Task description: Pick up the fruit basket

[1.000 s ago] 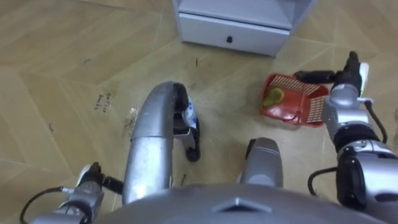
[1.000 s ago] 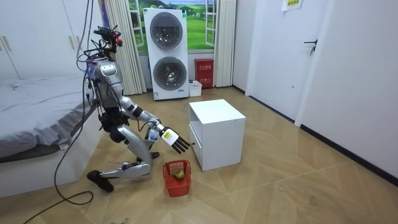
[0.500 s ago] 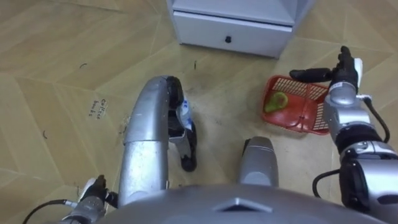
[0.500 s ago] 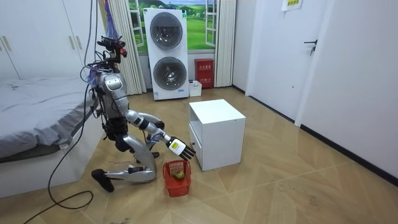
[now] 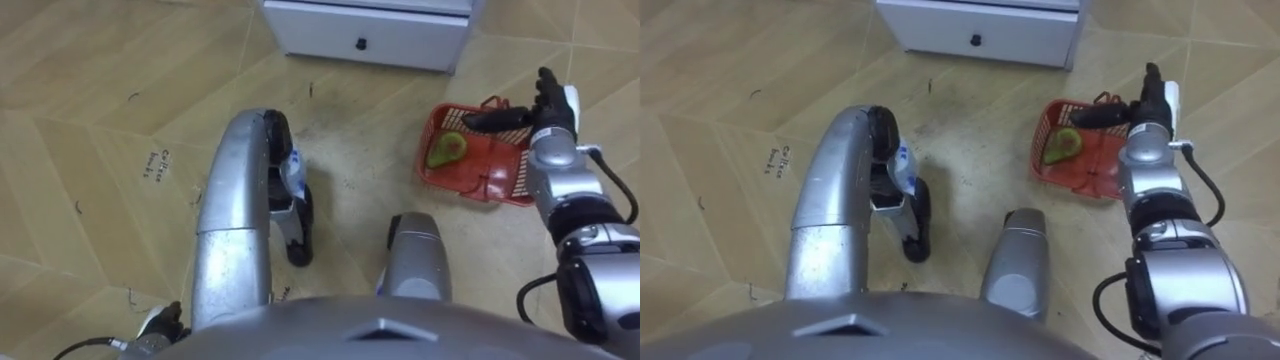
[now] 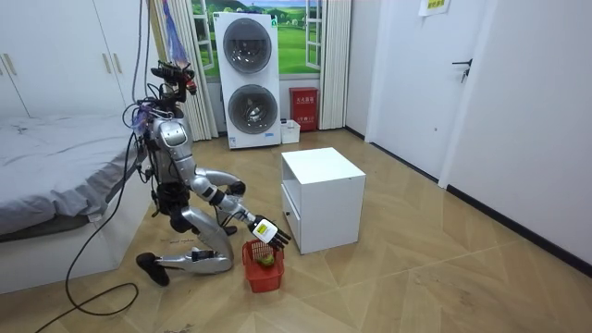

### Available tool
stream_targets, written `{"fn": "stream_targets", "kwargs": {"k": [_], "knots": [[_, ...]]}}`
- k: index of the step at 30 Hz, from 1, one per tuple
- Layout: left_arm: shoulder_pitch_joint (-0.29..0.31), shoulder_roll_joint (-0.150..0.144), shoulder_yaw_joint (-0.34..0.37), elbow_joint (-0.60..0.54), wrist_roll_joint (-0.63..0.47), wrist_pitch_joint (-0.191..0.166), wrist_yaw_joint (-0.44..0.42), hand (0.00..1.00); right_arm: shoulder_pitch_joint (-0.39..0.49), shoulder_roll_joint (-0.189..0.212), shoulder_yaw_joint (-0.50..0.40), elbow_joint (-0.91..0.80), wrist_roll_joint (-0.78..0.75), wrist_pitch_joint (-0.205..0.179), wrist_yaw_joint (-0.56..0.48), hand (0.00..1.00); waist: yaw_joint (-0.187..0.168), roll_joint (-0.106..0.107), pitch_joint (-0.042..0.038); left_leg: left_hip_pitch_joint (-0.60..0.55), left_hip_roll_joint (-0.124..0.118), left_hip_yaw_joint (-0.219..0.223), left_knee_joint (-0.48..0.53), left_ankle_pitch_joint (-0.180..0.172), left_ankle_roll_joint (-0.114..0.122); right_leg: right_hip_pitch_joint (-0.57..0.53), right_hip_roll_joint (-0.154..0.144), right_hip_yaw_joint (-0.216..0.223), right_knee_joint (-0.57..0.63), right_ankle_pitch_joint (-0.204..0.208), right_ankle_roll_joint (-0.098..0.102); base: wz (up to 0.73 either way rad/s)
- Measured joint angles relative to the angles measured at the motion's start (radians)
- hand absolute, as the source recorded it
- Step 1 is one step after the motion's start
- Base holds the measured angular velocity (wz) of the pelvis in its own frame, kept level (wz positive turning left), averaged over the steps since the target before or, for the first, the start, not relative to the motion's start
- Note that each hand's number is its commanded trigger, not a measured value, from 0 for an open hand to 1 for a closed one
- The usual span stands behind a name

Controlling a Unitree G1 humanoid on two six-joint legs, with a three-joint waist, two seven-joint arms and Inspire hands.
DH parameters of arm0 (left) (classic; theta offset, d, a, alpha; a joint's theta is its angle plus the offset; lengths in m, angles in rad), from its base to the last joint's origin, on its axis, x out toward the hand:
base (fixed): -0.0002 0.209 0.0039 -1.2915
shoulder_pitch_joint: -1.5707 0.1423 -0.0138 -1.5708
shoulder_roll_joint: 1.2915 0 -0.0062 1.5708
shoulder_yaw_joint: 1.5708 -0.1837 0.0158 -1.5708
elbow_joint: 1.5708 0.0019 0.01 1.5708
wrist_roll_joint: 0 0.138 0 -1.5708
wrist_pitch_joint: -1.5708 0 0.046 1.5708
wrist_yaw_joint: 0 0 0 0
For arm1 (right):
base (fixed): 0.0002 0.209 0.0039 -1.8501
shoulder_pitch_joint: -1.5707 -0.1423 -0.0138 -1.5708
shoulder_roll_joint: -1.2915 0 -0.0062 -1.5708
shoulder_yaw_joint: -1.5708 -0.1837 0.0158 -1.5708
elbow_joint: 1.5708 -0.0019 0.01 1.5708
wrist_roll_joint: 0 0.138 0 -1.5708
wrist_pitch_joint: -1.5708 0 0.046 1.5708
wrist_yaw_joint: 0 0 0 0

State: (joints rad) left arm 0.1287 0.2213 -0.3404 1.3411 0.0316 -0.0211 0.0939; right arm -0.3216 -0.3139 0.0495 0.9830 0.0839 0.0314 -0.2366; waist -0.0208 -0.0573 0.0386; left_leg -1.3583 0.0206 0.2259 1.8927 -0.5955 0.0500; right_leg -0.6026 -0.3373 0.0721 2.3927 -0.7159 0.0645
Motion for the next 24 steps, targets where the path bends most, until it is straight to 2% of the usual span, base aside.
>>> {"fn": "stream_targets", "kwargs": {"k": [2,12,16,19,24], "knots": [[0.0,0.0,-0.003,0.0,0.0,0.0,-0.001,0.0,0.0,-0.01,0.001,0.0,0.0,0.0,0.0,0.0,0.0,0.01,-0.0005,0.001,0.0,0.0,-0.002,0.001,-0.002,0.0,0.0,0.0,0.001,0.0,0.0,0.0],[-0.001,0.0,-0.021,-0.007,0.0,-0.002,-0.015,0.0,0.0,-0.012,0.009,0.063,0.023,-0.001,0.024,0.0,0.004,0.02,0.0,-0.01,-0.001,0.009,-0.019,0.013,-0.023,-0.028,-0.007,0.01,0.013,-0.001,-0.003,0.0],[-0.01,0.0,-0.039,-0.01,-0.001,-0.004,-0.029,0.0,-0.001,-0.03,0.019,0.123,0.09,-0.01,0.044,0.0,0.026,0.032,0.0015,-0.015,-0.002,0.015,-0.021,0.013,-0.023,-0.032,-0.012,0.013,0.014,-0.002,-0.003,0.0],[-0.026,0.0,-0.038,-0.01,-0.013,-0.006,-0.039,0.0,-0.001,-0.046,0.027,0.172,0.13,-0.01,0.057,0.0,0.054,0.04,-0.0026,-0.026,-0.002,0.017,-0.021,0.014,-0.022,-0.046,-0.013,0.016,0.015,-0.002,-0.003,0.0],[-0.027,0.0,-0.038,-0.014,-0.041,-0.007,-0.043,0.0,-0.003,-0.047,0.026,0.181,0.165,-0.01,0.088,0.0,0.059,0.044,-0.0001,-0.031,0.0,0.024,-0.028,0.014,-0.024,-0.061,-0.015,0.023,0.015,-0.002,-0.003,0.0]]}}
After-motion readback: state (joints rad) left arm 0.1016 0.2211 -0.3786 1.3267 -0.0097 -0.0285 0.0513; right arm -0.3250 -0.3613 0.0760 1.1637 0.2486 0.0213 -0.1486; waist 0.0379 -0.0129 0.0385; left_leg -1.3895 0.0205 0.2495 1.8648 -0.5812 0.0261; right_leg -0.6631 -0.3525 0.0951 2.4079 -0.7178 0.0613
